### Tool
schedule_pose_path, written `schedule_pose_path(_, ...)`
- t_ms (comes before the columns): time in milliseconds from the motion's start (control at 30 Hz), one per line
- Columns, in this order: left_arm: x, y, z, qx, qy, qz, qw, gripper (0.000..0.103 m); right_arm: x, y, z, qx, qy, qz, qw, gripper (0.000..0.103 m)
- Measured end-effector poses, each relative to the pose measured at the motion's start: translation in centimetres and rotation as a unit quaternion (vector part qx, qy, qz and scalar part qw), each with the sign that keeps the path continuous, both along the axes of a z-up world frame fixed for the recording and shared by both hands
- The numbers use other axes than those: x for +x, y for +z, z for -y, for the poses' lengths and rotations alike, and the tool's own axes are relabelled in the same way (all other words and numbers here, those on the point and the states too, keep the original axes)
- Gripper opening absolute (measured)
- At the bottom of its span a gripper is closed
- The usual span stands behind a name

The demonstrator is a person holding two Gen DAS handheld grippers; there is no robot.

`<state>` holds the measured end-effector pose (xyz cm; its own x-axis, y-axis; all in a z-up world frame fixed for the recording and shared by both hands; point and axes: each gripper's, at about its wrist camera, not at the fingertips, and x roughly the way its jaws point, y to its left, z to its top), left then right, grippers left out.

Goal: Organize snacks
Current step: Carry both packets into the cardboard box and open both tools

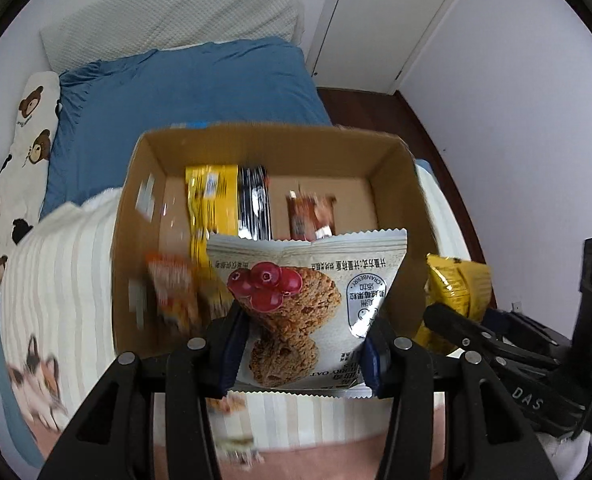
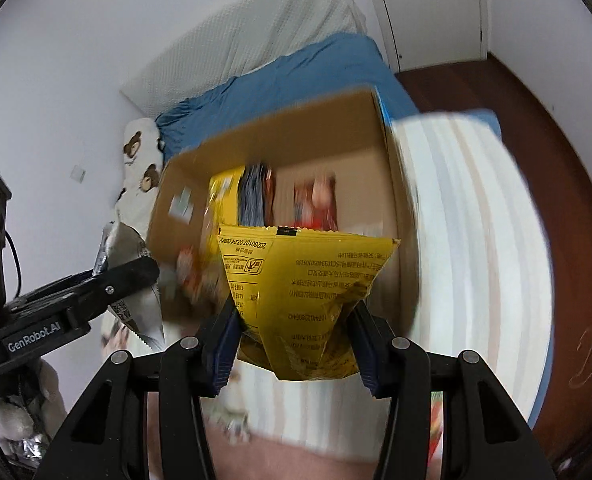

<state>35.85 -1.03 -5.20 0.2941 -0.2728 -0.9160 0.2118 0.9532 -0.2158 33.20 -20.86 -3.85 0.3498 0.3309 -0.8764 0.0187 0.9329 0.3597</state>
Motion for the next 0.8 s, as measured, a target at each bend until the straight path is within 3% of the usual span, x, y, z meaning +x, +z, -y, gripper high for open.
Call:
schedule_pose_path(200,8.5,-4.2,1.8,0.005,-0.007,-0.065,0.9978,0.045,7.6,-2.2,0.2,-0.031,-0.003,-0.019,0.999,0.053)
schedule_pose_path(400,13.5,-8.4,3.3,0.015,-0.006,-0.119,0.9928,0.047,12.6,-5.3,0.2,-0.050,-0.003,-0.046,0.998,0.053)
schedule_pose_path(467,14.2,-9.5,3.6,0.033,-0.003,-0.128,0.9912,0.047,14.1,-6.7,0.2,-0.059,-0.005,-0.063,0.996,0.062)
schedule_pose_path(500,14.6,-10.1,3.5,0.038,0.003,-0.134,0.9903,0.050,14.5,-7.4,0.1,-0.065,-0.006,-0.070,0.995,0.083)
schedule_pose_path(567,15.2,-11.0,3.2,0.033,0.005,-0.141,0.9895,0.074,14.9,-8.3,-0.2,-0.056,0.004,-0.081,0.995,0.090)
schedule_pose_path(600,15.3,-11.3,2.9,0.030,0.008,-0.142,0.9893,0.093,15.0,-8.7,-0.4,-0.064,0.007,-0.084,0.994,0.091)
schedule_pose_path(800,15.2,-11.2,2.4,0.027,0.008,-0.137,0.9902,0.095,14.8,-9.6,-1.1,-0.078,0.011,-0.087,0.993,0.093)
